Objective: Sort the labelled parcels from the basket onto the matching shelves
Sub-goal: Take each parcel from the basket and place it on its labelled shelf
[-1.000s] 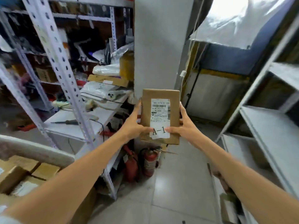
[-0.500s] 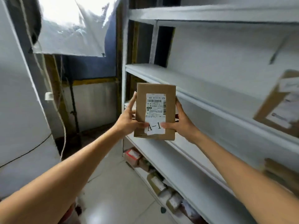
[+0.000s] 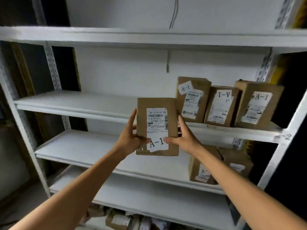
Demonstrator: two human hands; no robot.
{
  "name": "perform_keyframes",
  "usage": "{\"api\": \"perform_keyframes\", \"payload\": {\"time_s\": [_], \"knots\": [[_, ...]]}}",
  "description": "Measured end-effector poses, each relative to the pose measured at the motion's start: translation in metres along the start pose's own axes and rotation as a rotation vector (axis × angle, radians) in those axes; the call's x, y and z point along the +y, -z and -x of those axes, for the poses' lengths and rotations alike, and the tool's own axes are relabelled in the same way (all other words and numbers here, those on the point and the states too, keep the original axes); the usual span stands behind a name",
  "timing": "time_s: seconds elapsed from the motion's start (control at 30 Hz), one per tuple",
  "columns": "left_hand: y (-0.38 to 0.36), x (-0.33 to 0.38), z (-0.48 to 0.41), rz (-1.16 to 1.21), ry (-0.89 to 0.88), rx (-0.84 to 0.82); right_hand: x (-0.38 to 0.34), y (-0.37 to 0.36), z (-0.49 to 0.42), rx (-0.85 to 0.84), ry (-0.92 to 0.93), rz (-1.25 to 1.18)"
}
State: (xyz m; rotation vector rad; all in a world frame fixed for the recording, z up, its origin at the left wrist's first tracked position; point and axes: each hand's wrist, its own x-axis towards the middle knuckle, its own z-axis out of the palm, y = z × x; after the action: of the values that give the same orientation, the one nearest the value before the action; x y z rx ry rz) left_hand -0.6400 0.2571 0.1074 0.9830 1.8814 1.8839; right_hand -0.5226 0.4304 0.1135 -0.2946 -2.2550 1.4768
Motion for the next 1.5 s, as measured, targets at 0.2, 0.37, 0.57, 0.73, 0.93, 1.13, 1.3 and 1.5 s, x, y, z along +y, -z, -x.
{"api": "perform_keyframes", "payload": {"time_s": [0.2, 0.37, 0.57, 0.73, 0.93, 1.13, 1.3, 1.5], "knots": [[0.019, 0.021, -0.067, 0.021, -0.002, 0.050, -0.015, 0.005, -0.058, 0.075, 0.075, 0.000], [0.037, 0.029, -0.117, -0.078, -0.044, 0.057, -0.015, -0.006, -0.110, 0.115, 0.108, -0.077], [0.042, 0.023, -0.167, -0.118, -0.151, 0.015, 0.003, -0.019, -0.150, 0.283, 0.158, -0.079], [0.041, -0.008, -0.199, -0.108, -0.166, -0.019, 0.016, -0.030, -0.169, 0.581, 0.135, 0.269], [0.034, -0.030, -0.221, -0.175, -0.212, -0.077, 0.012, -0.040, -0.173, 0.758, 0.260, 0.903], [0.025, -0.037, -0.236, -0.215, -0.240, -0.151, 0.013, -0.038, -0.170, 0.759, 0.200, 1.071], [0.034, -0.038, -0.242, -0.354, -0.244, -0.225, 0.011, -0.046, -0.168, 0.698, 0.285, 1.045], [0.077, -0.034, -0.219, -0.795, -0.264, -0.090, 0.003, -0.091, -0.192, 0.509, 0.417, 0.967]]}}
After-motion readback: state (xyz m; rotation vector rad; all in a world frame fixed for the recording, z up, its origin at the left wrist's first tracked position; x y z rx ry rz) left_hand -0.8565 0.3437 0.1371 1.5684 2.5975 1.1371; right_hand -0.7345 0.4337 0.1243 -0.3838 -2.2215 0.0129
